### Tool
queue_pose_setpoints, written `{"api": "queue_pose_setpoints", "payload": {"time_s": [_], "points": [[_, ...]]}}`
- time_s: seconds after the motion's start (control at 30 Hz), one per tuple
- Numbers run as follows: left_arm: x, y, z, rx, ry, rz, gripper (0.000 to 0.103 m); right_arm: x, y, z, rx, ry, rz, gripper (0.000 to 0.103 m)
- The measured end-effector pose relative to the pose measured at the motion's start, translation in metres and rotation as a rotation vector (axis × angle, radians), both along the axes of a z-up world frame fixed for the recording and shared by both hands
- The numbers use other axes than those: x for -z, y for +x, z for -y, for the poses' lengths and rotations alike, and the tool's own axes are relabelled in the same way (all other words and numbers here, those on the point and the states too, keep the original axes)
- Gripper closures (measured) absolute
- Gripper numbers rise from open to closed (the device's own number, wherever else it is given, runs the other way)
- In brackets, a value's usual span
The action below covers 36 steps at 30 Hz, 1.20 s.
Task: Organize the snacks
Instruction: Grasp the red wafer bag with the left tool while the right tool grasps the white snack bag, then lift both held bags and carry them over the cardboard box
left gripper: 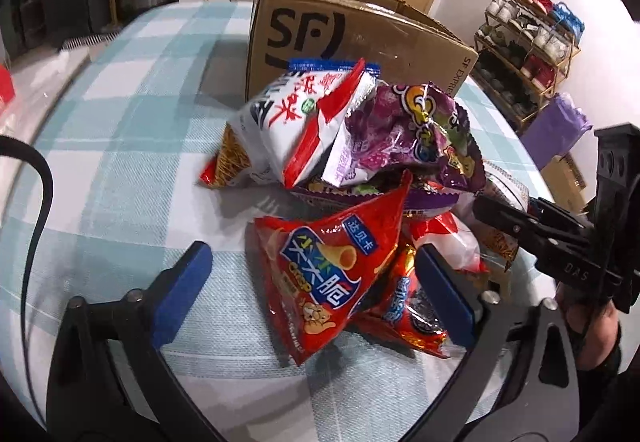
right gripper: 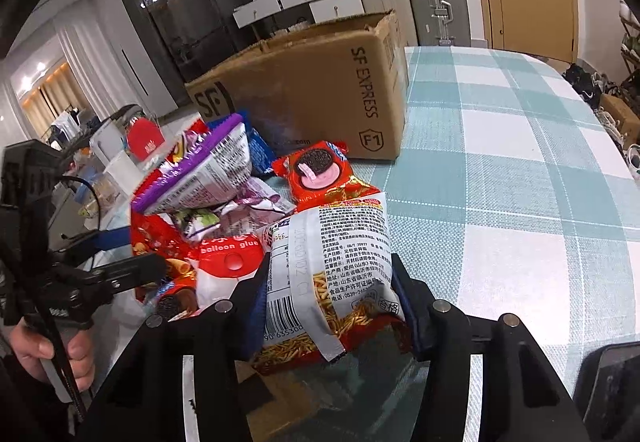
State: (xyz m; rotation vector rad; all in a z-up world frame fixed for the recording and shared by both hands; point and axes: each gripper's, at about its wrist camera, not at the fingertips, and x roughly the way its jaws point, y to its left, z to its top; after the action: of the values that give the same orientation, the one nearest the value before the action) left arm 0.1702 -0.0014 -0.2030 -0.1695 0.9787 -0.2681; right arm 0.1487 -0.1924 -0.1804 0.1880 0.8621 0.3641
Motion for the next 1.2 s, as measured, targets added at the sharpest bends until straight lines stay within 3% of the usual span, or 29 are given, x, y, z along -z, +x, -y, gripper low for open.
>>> {"api": "queue_pose_setpoints", "payload": {"time_s": [0.17, 0.3, 0.37, 0.5, 0.6, 0.73, 0.97, 1.2], "points": [[0.011, 0.013, 0.000, 0.001, -0.004, -0.030, 0.016, -0.013, -0.012, 0.005, 0.005, 0.013, 0.035, 0.050], [0.010, 0.022, 0.011, 0.034, -0.017, -0.023, 0.036, -0.024, -0.021, 0.007, 0.010, 0.019, 0.061, 0.050], [0.007, 0.023, 0.020, 0.045, 0.013, -0.027, 0.038, -0.026, -0.023, 0.008, 0.002, 0.023, 0.063, 0.050], [0.000, 0.026, 0.037, 0.063, 0.037, -0.015, 0.057, -0.031, -0.032, 0.004, -0.003, 0.010, 0.081, 0.050], [-0.002, 0.028, 0.042, 0.070, 0.024, -0.002, 0.060, -0.035, -0.035, 0.005, 0.002, 0.016, 0.082, 0.050], [-0.010, 0.022, 0.044, 0.064, 0.017, 0.013, 0.062, -0.039, -0.038, 0.015, 0.017, 0.114, 0.060, 0.050], [-0.034, 0.009, 0.038, 0.043, -0.013, 0.055, 0.062, -0.054, -0.052, 0.010, 0.027, 0.101, 0.086, 0.050], [-0.073, -0.036, 0.002, 0.034, -0.037, 0.101, 0.062, -0.071, -0.059, 0.000, 0.020, 0.076, 0.110, 0.050]]}}
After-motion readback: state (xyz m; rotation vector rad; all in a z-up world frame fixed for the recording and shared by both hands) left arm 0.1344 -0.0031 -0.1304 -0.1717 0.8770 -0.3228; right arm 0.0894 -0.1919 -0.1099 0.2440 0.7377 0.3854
